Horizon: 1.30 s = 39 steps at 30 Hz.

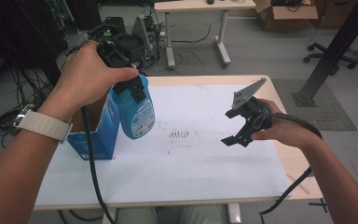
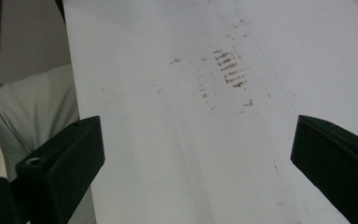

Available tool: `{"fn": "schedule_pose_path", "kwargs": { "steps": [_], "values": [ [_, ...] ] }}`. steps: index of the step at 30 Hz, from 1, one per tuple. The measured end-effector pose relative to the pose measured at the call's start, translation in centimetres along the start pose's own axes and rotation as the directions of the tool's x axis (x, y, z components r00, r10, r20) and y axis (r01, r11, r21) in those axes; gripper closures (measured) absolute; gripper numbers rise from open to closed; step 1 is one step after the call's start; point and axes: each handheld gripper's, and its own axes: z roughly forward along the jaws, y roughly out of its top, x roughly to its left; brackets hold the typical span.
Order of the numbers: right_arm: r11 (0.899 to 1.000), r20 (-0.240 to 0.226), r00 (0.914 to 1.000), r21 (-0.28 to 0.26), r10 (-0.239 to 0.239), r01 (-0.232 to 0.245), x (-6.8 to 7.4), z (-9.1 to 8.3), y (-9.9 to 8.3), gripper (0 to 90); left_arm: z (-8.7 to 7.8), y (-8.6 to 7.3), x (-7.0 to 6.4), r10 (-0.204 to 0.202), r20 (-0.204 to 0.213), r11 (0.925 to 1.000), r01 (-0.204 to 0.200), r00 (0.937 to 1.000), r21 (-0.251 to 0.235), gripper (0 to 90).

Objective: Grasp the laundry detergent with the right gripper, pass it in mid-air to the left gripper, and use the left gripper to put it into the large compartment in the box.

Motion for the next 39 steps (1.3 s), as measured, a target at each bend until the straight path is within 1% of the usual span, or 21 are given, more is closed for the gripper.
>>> {"fn": "schedule_pose_path", "kwargs": {
  "steps": [4,6,10,12,13,15,16,17,18,19,22,23,24,25,26,30,31,32,33,36,39],
  "values": [
    [1.000,0.002,1.0000,0.020,0.008,-0.008,-0.2,-0.7,-0.5,2.9,-0.7,0.1,1.0,-0.063,-0.020,0.9980,0.063,0.9978,-0.001,37.6],
    [1.000,0.014,0.9998,0.024,0.016,-0.016,-0.4,-1.0,-0.8,2.7,-1.1,0.1,1.6,-0.105,-0.028,0.9945,0.105,0.9941,-0.004,37.6],
    [0.999,0.026,0.9991,0.027,0.034,-0.035,-0.7,-1.3,-1.5,2.8,-1.9,0.0,2.6,-0.167,-0.039,0.9860,0.167,0.9852,-0.004,37.6],
    [0.999,0.024,0.9990,0.031,0.039,-0.039,-0.8,-1.5,-1.9,3.6,-2.3,0.0,3.1,-0.200,-0.050,0.9798,0.200,0.9785,-0.008,37.6],
    [0.999,0.025,0.9990,0.037,0.038,-0.039,-0.8,-1.5,-2.0,3.6,-2.6,-0.1,3.4,-0.220,-0.056,0.9756,0.219,0.9740,-0.011,37.6],
    [0.998,0.033,0.9986,0.043,0.042,-0.043,-0.9,-1.7,-2.3,3.5,-2.9,-0.2,3.9,-0.241,-0.062,0.9705,0.241,0.9685,-0.014,37.6],
    [0.998,0.034,0.9985,0.045,0.043,-0.045,-0.9,-1.8,-2.3,3.6,-3.2,-0.3,4.3,-0.261,-0.067,0.9655,0.260,0.9632,-0.014,37.6],
    [0.998,0.037,0.9983,0.046,0.046,-0.047,-1.0,-1.9,-2.4,3.5,-3.4,-0.4,4.5,-0.267,-0.072,0.9637,0.267,0.9610,-0.012,37.6],
    [0.998,0.039,0.9981,0.045,0.047,-0.049,-1.0,-2.0,-2.5,3.5,-3.6,-0.5,4.7,-0.281,-0.076,0.9597,0.281,0.9567,-0.014,37.6],
    [0.998,0.040,0.9980,0.046,0.049,-0.051,-1.0,-2.1,-2.5,3.5,-3.7,-0.5,4.9,-0.288,-0.081,0.9577,0.287,0.9544,-0.015,37.6],
    [0.998,0.042,0.9978,0.045,0.051,-0.052,-1.1,-2.3,-2.7,3.8,-4.2,-0.8,5.6,-0.325,-0.089,0.9458,0.324,0.9416,-0.025,37.6],
    [0.997,0.041,0.9977,0.048,0.053,-0.055,-1.1,-2.3,-2.7,3.8,-4.3,-0.9,5.8,-0.332,-0.090,0.9432,0.331,0.9389,-0.027,37.6],
    [0.997,0.042,0.9976,0.050,0.054,-0.057,-1.2,-2.3,-2.8,3.8,-4.5,-1.0,6.1,-0.343,-0.095,0.9395,0.342,0.9347,-0.026,37.6],
    [0.997,0.043,0.9976,0.050,0.055,-0.057,-1.2,-2.3,-2.8,3.9,-4.5,-1.1,6.2,-0.348,-0.098,0.9375,0.347,0.9324,-0.028,37.6],
    [0.997,0.043,0.9975,0.053,0.055,-0.057,-1.2,-2.3,-2.8,3.9,-4.6,-1.2,6.5,-0.361,-0.102,0.9327,0.360,0.9271,-0.029,37.6],
    [0.996,0.045,0.9974,0.061,0.056,-0.058,-1.3,-2.3,-2.9,4.1,-4.7,-1.6,7.3,-0.397,-0.114,0.9176,0.396,0.9105,-0.037,37.6],
    [0.996,0.043,0.9976,0.065,0.054,-0.057,-1.3,-2.2,-2.9,4.2,-4.7,-1.7,7.4,-0.400,-0.120,0.9162,0.399,0.9084,-0.037,37.6],
    [0.996,0.042,0.9976,0.068,0.054,-0.057,-1.4,-2.2,-2.9,4.2,-4.6,-1.8,7.7,-0.407,-0.126,0.9133,0.406,0.9047,-0.037,37.6],
    [0.996,0.044,0.9975,0.070,0.055,-0.058,-1.4,-2.2,-2.9,4.2,-4.5,-1.9,7.9,-0.417,-0.134,0.9088,0.415,0.8990,-0.039,37.6],
    [0.996,0.047,0.9972,0.071,0.057,-0.061,-1.5,-2.2,-3.0,4.2,-4.4,-2.2,8.7,-0.439,-0.147,0.8981,0.437,0.8863,-0.048,37.6],
    [0.995,0.050,0.9969,0.073,0.060,-0.064,-1.7,-2.2,-3.1,4.2,-4.2,-2.5,9.3,-0.457,-0.153,0.8895,0.454,0.8765,-0.056,37.6]
  ]
}}
